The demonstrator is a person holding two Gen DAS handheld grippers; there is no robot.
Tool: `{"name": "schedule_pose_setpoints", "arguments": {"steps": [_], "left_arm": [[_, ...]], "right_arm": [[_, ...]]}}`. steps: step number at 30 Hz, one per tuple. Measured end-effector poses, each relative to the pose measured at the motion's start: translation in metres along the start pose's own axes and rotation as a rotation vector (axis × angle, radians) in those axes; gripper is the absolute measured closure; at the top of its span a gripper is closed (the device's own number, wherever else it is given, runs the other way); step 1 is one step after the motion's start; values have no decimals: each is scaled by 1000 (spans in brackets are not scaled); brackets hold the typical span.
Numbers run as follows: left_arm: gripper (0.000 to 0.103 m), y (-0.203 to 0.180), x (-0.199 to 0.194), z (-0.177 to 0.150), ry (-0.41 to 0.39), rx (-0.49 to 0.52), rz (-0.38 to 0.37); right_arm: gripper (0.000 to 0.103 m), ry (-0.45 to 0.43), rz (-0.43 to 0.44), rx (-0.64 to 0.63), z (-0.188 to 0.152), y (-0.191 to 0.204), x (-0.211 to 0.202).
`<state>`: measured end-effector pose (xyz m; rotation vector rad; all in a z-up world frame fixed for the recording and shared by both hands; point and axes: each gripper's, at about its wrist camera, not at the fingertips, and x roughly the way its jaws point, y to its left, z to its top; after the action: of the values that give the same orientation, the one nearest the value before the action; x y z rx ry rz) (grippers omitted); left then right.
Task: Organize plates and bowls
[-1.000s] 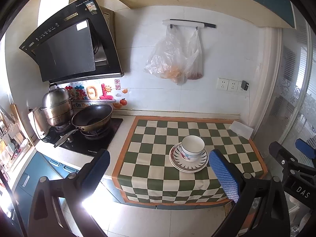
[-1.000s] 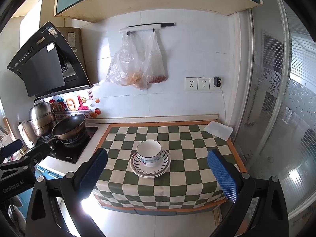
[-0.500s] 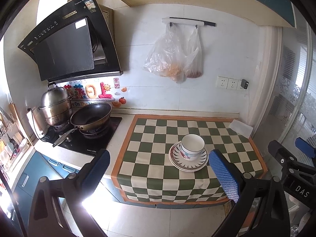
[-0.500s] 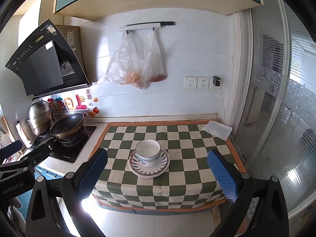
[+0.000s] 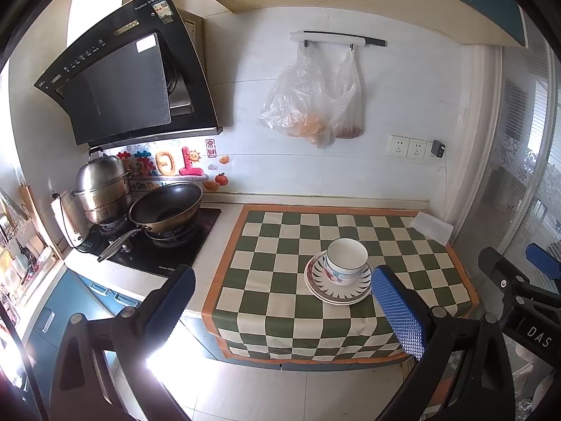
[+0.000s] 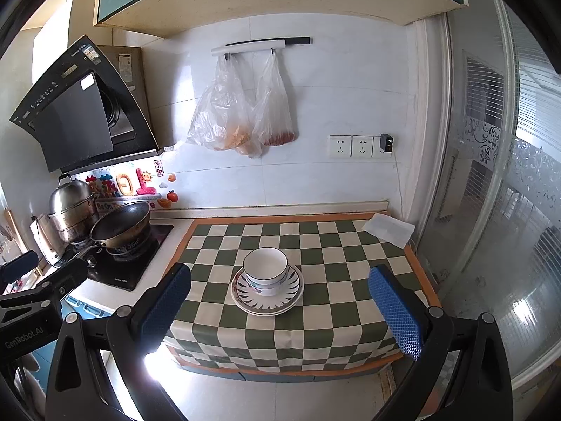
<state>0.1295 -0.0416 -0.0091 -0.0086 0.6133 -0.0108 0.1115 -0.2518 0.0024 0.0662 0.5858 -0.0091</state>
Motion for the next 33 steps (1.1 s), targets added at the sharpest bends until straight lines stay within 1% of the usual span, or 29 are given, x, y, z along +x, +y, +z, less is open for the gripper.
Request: {"name": "schedule_pose_setpoints", "arguments": {"steps": [21, 33], "left_arm": [[0, 2, -1, -2, -1, 0, -1], [0, 6, 2, -2, 18, -1, -14]], "right_arm": [[0, 1, -5, -4, 0, 0, 2], [0, 5, -6, 1, -2, 1, 3]]}}
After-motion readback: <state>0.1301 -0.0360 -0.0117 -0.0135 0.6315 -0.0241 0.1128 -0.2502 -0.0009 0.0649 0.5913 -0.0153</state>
